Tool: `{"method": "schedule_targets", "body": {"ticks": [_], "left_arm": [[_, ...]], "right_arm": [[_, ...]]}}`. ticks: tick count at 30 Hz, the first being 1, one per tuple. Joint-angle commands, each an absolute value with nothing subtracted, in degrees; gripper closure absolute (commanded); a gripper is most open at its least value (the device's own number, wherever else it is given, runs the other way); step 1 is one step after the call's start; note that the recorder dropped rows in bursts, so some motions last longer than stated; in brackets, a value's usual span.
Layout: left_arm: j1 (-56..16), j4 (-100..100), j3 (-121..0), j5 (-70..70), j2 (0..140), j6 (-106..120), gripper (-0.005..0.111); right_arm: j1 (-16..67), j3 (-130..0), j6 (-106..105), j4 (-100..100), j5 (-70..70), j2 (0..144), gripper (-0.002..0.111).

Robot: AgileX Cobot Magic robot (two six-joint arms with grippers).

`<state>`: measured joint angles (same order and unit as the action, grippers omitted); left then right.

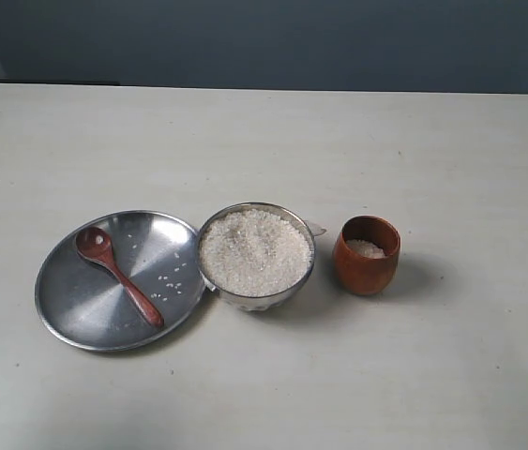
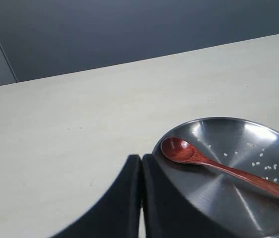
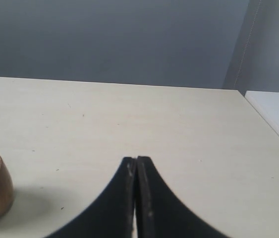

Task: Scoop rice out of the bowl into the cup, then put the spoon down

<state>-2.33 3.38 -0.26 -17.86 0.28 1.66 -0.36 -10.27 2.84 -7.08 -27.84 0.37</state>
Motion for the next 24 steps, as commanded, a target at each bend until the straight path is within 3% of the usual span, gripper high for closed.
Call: {"method": "schedule_targets", "body": {"ticks": [1,24], "left_arm": [[-2.4,3.8,0.0,-17.3,0.0,1.5,0.106],[-2.4,3.8,0.0,-17.3,0.0,1.5,0.106]], "right_arm": [[-0.6,-10.0,2.6,-7.2,-27.3,0.0,0.108],[-0.6,0.0,3.2,-10.2,-15.7,0.0,0.108]]}}
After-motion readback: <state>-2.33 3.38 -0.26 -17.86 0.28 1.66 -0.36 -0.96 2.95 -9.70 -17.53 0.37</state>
